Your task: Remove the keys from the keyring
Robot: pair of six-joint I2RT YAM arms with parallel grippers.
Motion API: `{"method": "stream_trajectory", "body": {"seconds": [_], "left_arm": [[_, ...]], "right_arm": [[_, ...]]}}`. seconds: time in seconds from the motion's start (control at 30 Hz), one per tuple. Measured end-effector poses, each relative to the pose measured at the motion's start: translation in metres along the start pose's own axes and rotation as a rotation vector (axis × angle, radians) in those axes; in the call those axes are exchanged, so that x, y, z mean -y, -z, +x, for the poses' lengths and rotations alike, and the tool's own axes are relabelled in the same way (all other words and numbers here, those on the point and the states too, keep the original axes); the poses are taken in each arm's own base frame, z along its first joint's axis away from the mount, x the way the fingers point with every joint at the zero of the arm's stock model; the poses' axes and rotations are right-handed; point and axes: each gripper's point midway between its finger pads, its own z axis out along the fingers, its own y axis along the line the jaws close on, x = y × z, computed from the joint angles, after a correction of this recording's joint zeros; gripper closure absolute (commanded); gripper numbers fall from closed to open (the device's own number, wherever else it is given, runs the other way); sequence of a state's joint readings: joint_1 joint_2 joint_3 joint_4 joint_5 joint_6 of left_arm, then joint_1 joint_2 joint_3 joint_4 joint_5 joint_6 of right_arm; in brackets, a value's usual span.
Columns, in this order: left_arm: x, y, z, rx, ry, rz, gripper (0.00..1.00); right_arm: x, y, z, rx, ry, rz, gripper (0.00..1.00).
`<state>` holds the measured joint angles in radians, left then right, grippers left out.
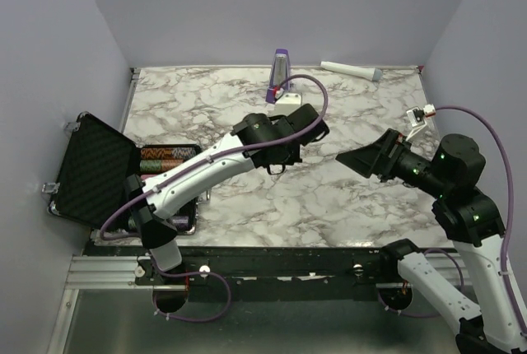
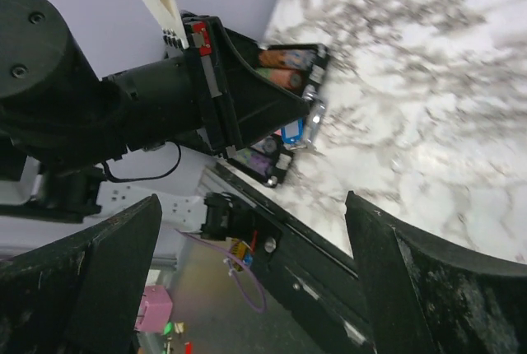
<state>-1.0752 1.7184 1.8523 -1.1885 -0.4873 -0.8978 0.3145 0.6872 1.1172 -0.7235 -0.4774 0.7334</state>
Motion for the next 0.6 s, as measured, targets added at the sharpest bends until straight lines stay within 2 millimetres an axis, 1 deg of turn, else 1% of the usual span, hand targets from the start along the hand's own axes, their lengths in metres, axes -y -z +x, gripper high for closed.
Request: {"method": "stream_trajectory", "body": {"seconds": [0.07, 0.13, 0.17, 0.2, 0.33, 0.43, 0.5, 0.6], "left_arm": [[0.0, 0.022, -0.014, 0.024, 0.038, 0.032, 1.0], [-0.001, 0.044, -0.028, 0.053, 0.084, 0.067, 1.0], [-0.001, 0.051, -0.033, 0.064, 0.103, 0.081, 1.0], [-0.001, 0.065, -0.043, 0.083, 0.141, 0.109, 1.0], [-0.004, 0.104, -0.068, 0.137, 0.256, 0.198, 1.0], [-0.009, 0.124, -0.08, 0.159, 0.325, 0.246, 1.0], [-0.012, 0.138, -0.087, 0.17, 0.372, 0.281, 1.0], [-0.016, 0.15, -0.094, 0.175, 0.425, 0.315, 1.0]], "right_arm": [[-0.016, -0.002, -0.006, 0.038, 0.019, -0.101, 0.0], [-0.028, -0.002, -0.012, 0.081, 0.042, -0.183, 0.03], [-0.034, -0.001, -0.015, 0.104, 0.053, -0.221, 0.04], [-0.039, -0.001, -0.018, 0.127, 0.067, -0.258, 0.05], [-0.056, 0.0, -0.03, 0.219, 0.118, -0.386, 0.05], [-0.066, 0.0, -0.039, 0.273, 0.15, -0.461, 0.07], [-0.075, 0.0, -0.046, 0.297, 0.172, -0.506, 0.11], [-0.086, -0.002, -0.054, 0.315, 0.208, -0.57, 0.16]]}}
